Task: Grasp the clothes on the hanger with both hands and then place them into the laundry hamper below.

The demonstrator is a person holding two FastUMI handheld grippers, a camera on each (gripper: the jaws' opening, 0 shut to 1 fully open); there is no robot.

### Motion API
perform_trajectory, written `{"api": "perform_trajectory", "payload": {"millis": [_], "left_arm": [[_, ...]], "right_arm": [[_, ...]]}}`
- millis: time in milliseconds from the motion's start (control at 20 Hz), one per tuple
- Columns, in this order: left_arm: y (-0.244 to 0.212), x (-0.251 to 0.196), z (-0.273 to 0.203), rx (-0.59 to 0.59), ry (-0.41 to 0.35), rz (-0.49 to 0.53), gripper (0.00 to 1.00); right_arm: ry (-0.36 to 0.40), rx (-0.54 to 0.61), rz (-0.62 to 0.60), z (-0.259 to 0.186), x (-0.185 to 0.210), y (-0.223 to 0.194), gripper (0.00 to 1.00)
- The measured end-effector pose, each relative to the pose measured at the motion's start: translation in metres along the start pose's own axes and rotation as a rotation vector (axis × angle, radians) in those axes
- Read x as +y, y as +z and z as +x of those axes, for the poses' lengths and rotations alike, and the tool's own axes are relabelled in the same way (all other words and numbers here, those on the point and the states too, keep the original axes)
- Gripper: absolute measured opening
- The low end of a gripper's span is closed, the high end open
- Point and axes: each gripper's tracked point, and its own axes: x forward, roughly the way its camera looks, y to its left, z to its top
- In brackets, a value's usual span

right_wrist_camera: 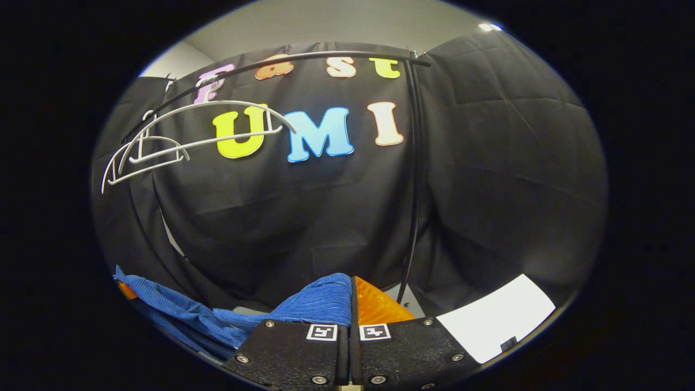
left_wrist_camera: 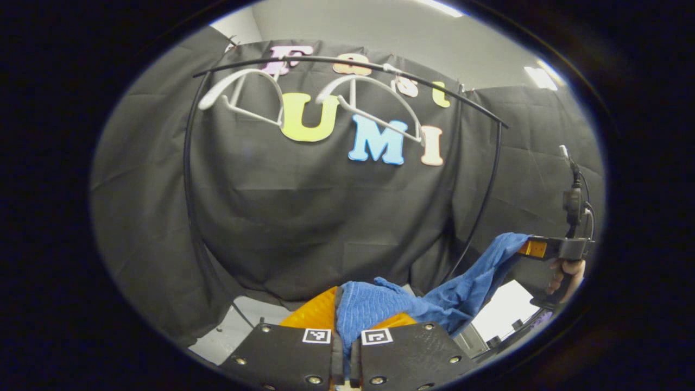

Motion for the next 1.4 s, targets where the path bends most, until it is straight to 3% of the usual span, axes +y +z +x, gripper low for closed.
{"api": "perform_trajectory", "payload": {"millis": [900, 1150, 1400], "left_arm": [[-0.137, -0.019, 0.054, 0.318, -0.055, 0.013, 0.06], [-0.203, -0.011, 0.077, 0.391, -0.052, -0.038, 0.06], [-0.242, -0.006, 0.083, 0.448, -0.036, -0.074, 0.06]], "right_arm": [[-0.025, 0.498, -0.02, 0.028, 0.011, -0.222, 0.01], [-0.03, 0.556, -0.043, 0.027, 0.019, -0.266, 0.01], [-0.027, 0.593, -0.096, 0.032, 0.022, -0.293, 0.01]]}}
